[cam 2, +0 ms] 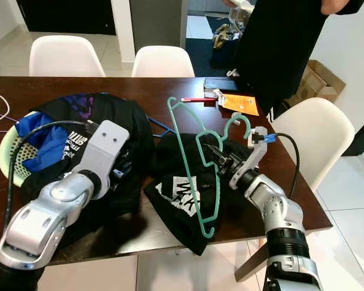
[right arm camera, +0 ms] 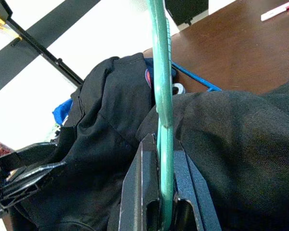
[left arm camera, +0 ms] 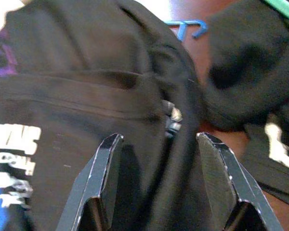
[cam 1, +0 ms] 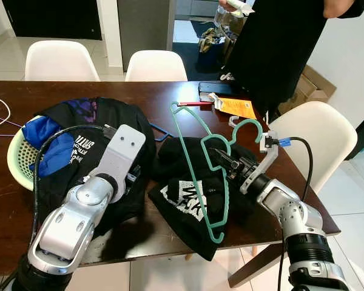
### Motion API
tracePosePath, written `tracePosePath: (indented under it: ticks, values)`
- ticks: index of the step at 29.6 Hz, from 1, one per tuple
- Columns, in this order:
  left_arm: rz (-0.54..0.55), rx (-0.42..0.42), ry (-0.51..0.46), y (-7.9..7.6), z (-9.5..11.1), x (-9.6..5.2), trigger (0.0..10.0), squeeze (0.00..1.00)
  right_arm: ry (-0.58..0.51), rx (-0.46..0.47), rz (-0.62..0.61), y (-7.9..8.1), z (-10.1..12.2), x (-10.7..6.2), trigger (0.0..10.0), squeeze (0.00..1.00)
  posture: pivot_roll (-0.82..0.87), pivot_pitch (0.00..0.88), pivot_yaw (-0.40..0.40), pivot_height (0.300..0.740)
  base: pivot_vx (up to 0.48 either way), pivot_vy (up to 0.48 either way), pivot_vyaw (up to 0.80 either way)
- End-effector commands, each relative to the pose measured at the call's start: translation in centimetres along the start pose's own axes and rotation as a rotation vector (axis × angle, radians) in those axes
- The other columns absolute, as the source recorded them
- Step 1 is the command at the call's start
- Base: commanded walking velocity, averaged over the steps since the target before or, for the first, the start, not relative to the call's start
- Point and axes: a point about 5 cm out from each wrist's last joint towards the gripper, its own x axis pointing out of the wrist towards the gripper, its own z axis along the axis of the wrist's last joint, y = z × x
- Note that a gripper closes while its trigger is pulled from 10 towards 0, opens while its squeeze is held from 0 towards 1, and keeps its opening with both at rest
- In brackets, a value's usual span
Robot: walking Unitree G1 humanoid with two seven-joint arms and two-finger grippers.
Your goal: Hang hanger
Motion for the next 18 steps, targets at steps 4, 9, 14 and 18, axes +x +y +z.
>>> tracePosePath:
  ticks: [4,9,14,18]
  values:
    - [0.106,-0.026,-0.056,1.3,0.7,0.2,10.0,0.00,0.017,-0.001,-0.014,-0.2,-0.2,-0.4,10.0,0.00,0.10,0.076,-0.088,0.740,0.000,0.000,0.00]
    - [0.130,-0.054,-0.091,1.5,1.3,0.3,10.0,0.00,0.019,-0.004,-0.015,-0.2,-0.2,-0.5,10.0,0.00,0.10,0.079,-0.087,0.740,0.000,0.000,0.00]
    - [0.075,-0.057,-0.036,0.6,0.0,0.7,10.0,0.00,0.020,-0.006,-0.015,-0.2,-0.1,-0.5,10.0,0.00,0.09,0.083,-0.087,0.740,0.000,0.000,0.00]
    - [0.021,-0.051,-0.009,-0.5,-0.6,1.1,10.0,0.00,0.020,-0.007,-0.016,-0.2,-0.1,-0.6,10.0,0.00,0.09,0.085,-0.088,0.740,0.000,0.000,0.00]
